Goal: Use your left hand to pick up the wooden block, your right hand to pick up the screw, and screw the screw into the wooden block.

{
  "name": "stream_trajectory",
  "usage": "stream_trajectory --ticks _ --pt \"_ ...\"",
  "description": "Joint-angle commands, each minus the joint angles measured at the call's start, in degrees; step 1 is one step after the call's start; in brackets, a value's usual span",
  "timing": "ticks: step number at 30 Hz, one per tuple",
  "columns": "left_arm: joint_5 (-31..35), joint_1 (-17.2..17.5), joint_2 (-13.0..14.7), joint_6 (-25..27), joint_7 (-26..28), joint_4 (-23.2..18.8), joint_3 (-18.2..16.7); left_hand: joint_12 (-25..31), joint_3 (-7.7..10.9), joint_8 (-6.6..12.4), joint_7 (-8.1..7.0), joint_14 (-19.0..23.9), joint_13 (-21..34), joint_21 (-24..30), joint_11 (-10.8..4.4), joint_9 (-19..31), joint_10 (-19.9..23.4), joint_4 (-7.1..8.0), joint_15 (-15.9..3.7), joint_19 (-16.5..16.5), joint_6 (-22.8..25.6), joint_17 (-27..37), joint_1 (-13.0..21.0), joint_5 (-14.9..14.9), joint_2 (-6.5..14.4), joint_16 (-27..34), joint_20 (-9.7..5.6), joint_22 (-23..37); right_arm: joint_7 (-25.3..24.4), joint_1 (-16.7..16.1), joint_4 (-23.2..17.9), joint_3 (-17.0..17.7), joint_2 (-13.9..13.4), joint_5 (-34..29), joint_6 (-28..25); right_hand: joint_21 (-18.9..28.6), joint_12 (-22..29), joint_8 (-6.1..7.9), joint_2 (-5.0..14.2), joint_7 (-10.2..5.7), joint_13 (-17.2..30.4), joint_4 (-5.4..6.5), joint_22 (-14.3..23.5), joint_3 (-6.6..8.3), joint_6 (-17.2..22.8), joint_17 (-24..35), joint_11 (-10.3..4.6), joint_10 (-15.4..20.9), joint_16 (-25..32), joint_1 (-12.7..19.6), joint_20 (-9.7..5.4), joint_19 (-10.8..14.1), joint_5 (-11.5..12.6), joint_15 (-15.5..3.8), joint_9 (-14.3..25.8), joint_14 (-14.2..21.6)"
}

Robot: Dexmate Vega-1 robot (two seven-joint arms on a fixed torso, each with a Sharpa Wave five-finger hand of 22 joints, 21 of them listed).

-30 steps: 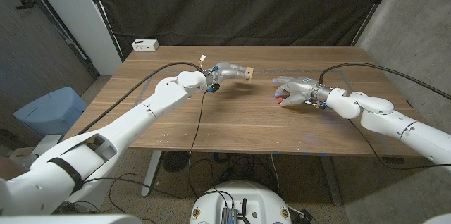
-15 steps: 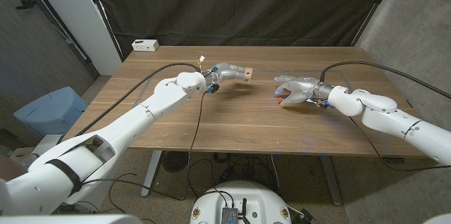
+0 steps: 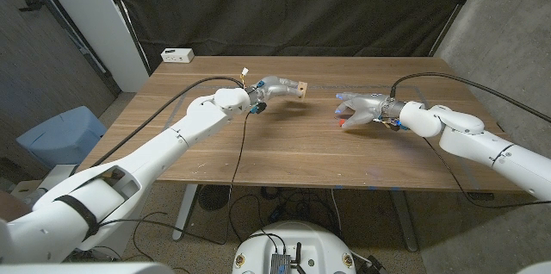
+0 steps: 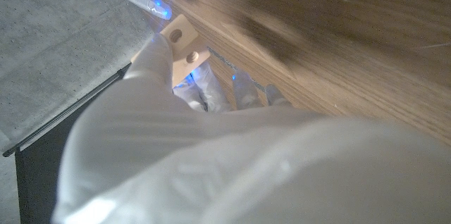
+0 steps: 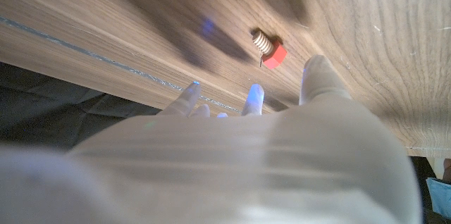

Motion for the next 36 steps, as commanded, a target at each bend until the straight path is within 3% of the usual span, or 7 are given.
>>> stream_trajectory --ticks 1,21,36 --pt "0.00 -0.53 -0.28 -0.85 -0.46 1.13 -0.08 -0.22 0.10 0.29 -0.17 0.26 0.14 0.18 0.06 0.09 -0.21 -0.01 -2.27 -0.08 0.09 0.06 -0.22 0.29 0.42 0.25 -0.05 0.15 2.82 0.88 -1.06 -0.26 0.39 0.92 -2.82 -0.06 -0.17 -0.33 -0.15 0.73 0.20 -0.49 0.07 0.31 -0.36 0.18 0.29 -0.83 -0.21 0.39 0.20 -0.29 0.24 -0.06 0.02 -0.74" --pt "-0.22 -0.50 -0.32 0.44 -0.16 0.95 -0.10 -0.26 0.04 0.31 -0.06 0.15 0.12 0.18 0.05 0.09 -0.24 0.02 -2.19 -0.12 0.13 0.09 -0.35 0.28 0.50 0.22 -0.02 0.15 1.30 -0.26 -2.75 -1.17 0.22 -2.40 -6.67 0.20 0.33 1.32 -0.26 1.57 0.31 -2.24 0.03 1.77 2.09 0.04 0.64 -0.91 0.20 3.27 0.01 -0.11 0.84 -0.16 0.42 -0.42" --pt "-0.36 -0.53 -0.38 -0.19 -0.47 1.50 -0.09 -0.32 -0.03 0.29 -0.12 0.20 0.07 0.18 0.07 0.08 -0.31 0.06 -2.26 -0.14 0.09 0.09 -0.49 0.27 0.53 0.24 0.00 0.15 -0.23 -0.61 -2.96 -1.87 0.43 -4.43 -8.28 0.31 0.49 2.38 -0.57 1.21 0.39 -2.35 0.04 2.08 3.08 0.09 0.47 -0.84 0.37 3.69 -0.30 0.06 0.87 -0.43 0.98 -0.30"
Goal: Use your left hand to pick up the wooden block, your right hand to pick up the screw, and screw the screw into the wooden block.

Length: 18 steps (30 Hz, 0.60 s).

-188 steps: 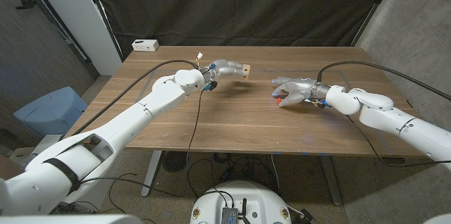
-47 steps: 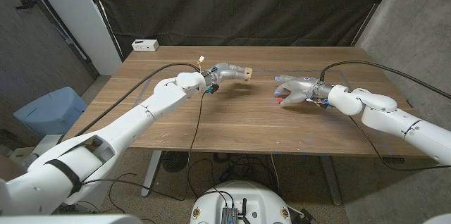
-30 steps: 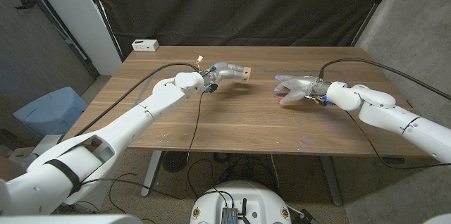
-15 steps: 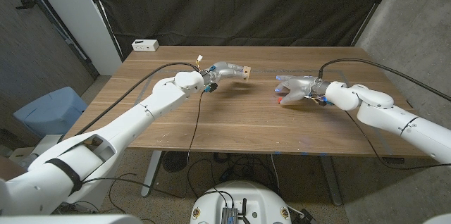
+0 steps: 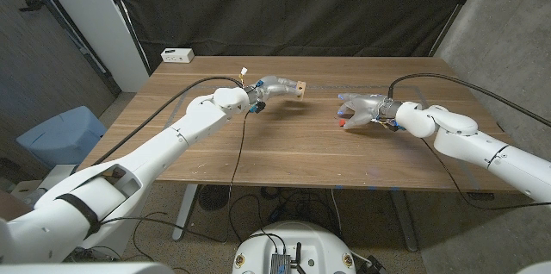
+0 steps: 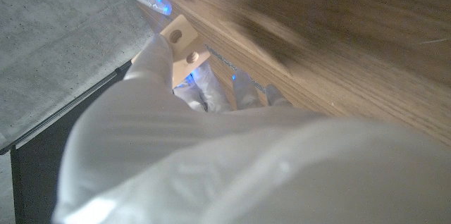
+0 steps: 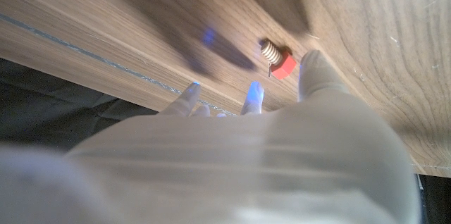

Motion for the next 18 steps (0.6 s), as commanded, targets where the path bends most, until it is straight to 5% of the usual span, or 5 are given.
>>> stream_trajectory --ticks 1,18 --pt "-0.08 -0.07 -0.07 0.41 0.09 0.11 0.02 -0.12 0.11 0.29 -0.19 0.21 0.06 0.17 0.07 0.12 -0.31 0.21 -2.24 -0.16 0.53 0.09 -0.23 0.28 0.31 0.25 -0.01 0.15 -1.40 -0.32 -0.15 -0.59 0.24 -1.70 -1.15 0.31 0.50 0.81 0.01 -0.17 0.13 -0.22 0.19 0.45 1.06 0.08 -0.10 -0.22 0.43 0.97 -0.39 0.14 0.52 -0.55 0.37 0.01" --pt "-0.16 0.12 -0.05 0.27 0.17 0.06 0.01 -0.21 0.08 0.26 -0.18 0.12 -0.03 0.18 0.05 0.11 -0.44 0.16 -2.28 -0.19 0.47 0.08 -0.23 0.30 0.36 0.21 -0.15 0.15 -2.18 -0.38 -0.14 -0.87 0.56 -2.40 -1.84 0.48 1.19 4.06 0.37 -1.32 0.15 -0.38 0.18 1.72 5.03 0.19 -2.49 1.81 0.87 2.61 -0.52 0.70 0.72 -1.02 1.82 1.17"
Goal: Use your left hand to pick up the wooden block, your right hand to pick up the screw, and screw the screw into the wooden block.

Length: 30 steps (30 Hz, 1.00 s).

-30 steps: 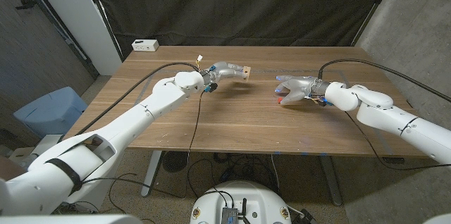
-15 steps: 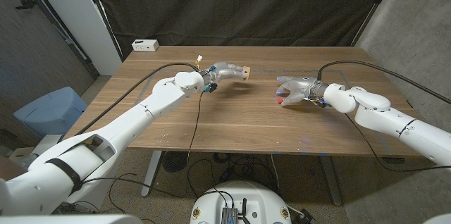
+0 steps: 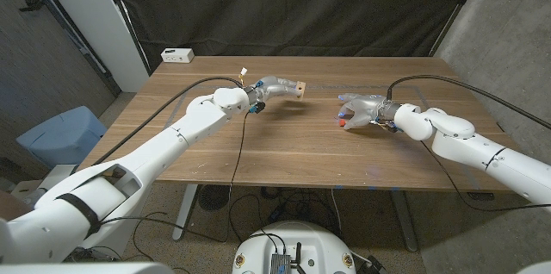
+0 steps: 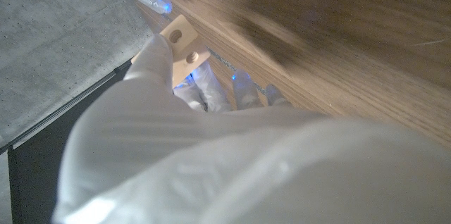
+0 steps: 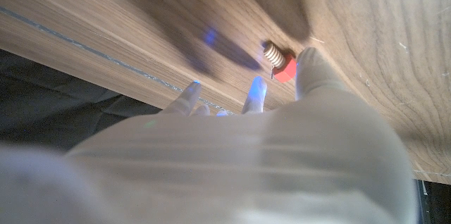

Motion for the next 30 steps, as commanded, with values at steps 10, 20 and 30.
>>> stream_trajectory --ticks 10,20,30 --pt "-0.06 0.32 0.15 0.69 0.57 -0.53 -0.05 -0.23 0.16 0.28 0.03 0.07 -0.05 0.18 0.05 0.07 -0.44 0.24 -2.26 -0.21 0.28 0.08 -0.10 0.32 0.29 0.20 -0.14 0.15 -0.16 0.36 0.24 -0.56 0.57 -0.52 -0.91 0.20 0.57 2.02 0.01 -0.10 0.14 -0.17 0.17 1.02 2.59 0.23 -1.11 1.10 0.55 1.45 -0.19 0.45 0.31 -0.42 1.07 0.68" --pt "-0.23 0.44 0.14 0.24 0.29 -0.26 -0.03 -0.21 0.14 0.24 -0.01 0.08 -0.05 0.19 0.06 0.07 -0.43 0.23 -2.29 -0.19 0.17 0.08 -0.12 0.34 0.34 0.21 -0.12 0.15 -0.32 0.39 0.21 -0.69 0.80 -0.52 -1.25 0.30 0.56 2.86 0.17 -0.21 0.13 -0.16 0.18 1.39 3.37 0.26 -1.21 1.38 0.70 1.90 -0.17 0.81 0.39 -0.60 1.54 1.16" --pt "-0.27 0.45 0.11 0.43 0.49 -0.21 -0.09 -0.22 0.11 0.27 0.03 0.17 -0.06 0.21 0.07 0.07 -0.46 0.21 -2.38 -0.17 0.25 0.07 -0.14 0.35 0.35 0.24 -0.12 0.15 -0.61 0.93 0.93 -1.11 1.27 -0.81 -0.87 0.40 0.65 4.66 0.23 -0.57 0.10 -0.16 0.18 1.93 5.39 0.29 -1.87 2.21 0.74 2.58 -0.19 1.39 0.45 -0.93 2.44 1.57"
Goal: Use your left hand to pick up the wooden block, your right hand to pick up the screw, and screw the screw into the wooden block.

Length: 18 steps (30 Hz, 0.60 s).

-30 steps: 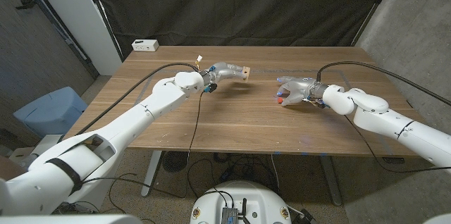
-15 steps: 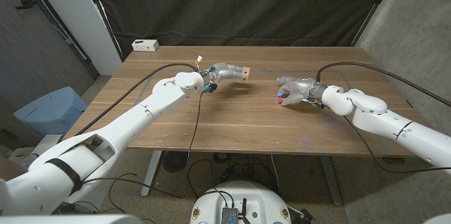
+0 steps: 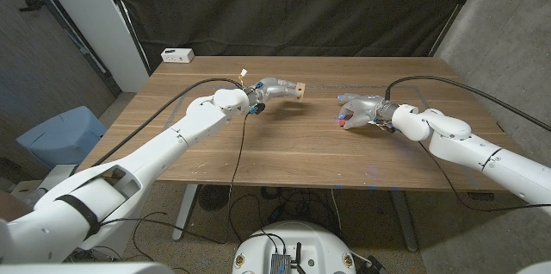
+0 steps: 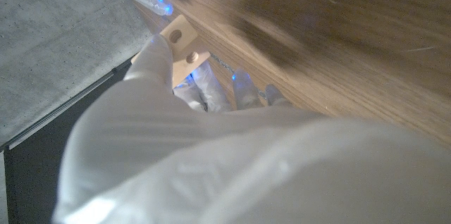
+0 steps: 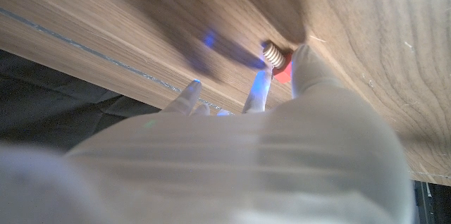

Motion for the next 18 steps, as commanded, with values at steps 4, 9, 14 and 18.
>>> stream_trajectory --ticks 4,9,14,18 --pt "-0.19 -0.07 -0.09 0.19 -0.07 0.33 0.00 0.03 0.12 0.26 0.08 0.20 -0.07 0.20 -0.20 0.07 -0.19 0.21 -2.31 -0.18 0.46 0.06 -0.15 0.28 0.36 0.25 -0.14 0.15 -0.52 0.53 0.92 -0.47 0.63 -0.12 0.33 0.43 0.52 1.86 0.06 -0.41 0.09 -0.13 0.18 0.82 2.11 0.30 -0.90 1.02 0.34 1.08 0.16 0.95 0.42 -1.91 0.96 0.67" --pt "-0.13 -0.28 -0.19 0.15 -0.23 0.65 0.12 0.03 0.12 0.22 0.06 0.15 -0.08 0.21 -0.20 0.07 -0.18 0.18 -2.31 -0.17 0.36 0.05 -0.12 0.29 0.37 0.23 -0.13 0.15 -0.59 0.68 1.11 -0.62 0.69 -0.10 0.69 0.41 0.54 2.54 0.05 -0.70 0.07 -0.16 0.18 1.04 2.69 0.28 -1.48 1.44 0.35 1.44 0.17 1.08 0.39 -2.34 1.38 0.88" --pt "-0.10 -0.43 -0.29 0.12 -0.29 0.88 0.19 0.04 0.12 0.22 0.10 0.24 -0.08 0.21 -0.20 0.07 -0.17 0.18 -2.28 -0.18 0.37 0.05 -0.12 0.29 0.40 0.27 -0.11 0.15 -0.67 0.71 1.20 -0.68 0.76 -0.05 0.77 0.40 0.51 3.21 0.02 -0.84 0.05 -0.18 0.18 1.26 3.27 0.27 -1.60 1.68 0.34 1.78 0.17 1.20 0.36 -2.40 1.79 1.02" --pt "-0.08 -0.52 -0.40 -0.07 -0.42 1.08 0.26 0.04 0.11 0.24 0.11 0.24 -0.08 0.21 -0.20 0.07 -0.17 0.19 -2.29 -0.17 0.42 0.06 -0.15 0.29 0.42 0.27 -0.14 0.15 -0.68 0.63 1.11 -0.64 0.71 0.06 0.73 0.39 0.49 3.49 0.01 -0.82 0.04 -0.19 0.18 1.37 3.38 0.26 -1.50 1.82 0.31 1.96 0.14 1.25 0.35 -2.43 2.01 1.06"
